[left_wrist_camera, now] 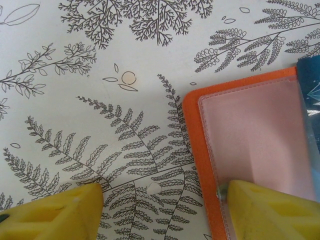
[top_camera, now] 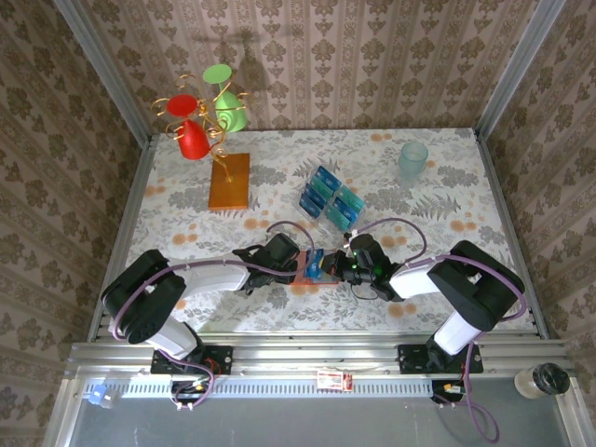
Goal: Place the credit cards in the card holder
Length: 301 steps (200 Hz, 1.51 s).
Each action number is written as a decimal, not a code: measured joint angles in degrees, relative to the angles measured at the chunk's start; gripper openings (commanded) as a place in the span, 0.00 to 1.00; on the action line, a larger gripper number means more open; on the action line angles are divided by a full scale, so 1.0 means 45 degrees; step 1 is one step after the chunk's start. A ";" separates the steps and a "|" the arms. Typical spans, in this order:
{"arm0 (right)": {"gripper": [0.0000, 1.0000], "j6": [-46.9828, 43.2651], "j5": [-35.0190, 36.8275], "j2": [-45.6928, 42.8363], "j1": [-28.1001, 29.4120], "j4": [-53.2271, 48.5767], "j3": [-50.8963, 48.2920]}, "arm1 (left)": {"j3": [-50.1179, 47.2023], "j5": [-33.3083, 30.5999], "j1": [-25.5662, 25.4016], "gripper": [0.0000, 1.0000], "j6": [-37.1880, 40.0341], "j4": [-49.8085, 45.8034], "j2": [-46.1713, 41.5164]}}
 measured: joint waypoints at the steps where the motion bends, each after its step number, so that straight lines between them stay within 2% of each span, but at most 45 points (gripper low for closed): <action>1: 0.00 -0.0005 0.0000 0.0000 0.0005 0.0005 -0.0005 | 0.0000 0.0005 0.0000 0.68 0.0000 0.0000 0.0000; 219: 0.00 0.0078 0.0000 -0.0316 0.0170 -0.0350 -0.0311 | 0.0005 0.0005 0.0000 0.68 0.0000 0.0058 0.0058; 301: 0.00 0.0073 -0.0209 0.0170 0.0185 -0.0486 0.0107 | 0.0005 0.0005 0.0000 0.68 0.0000 0.0097 0.0073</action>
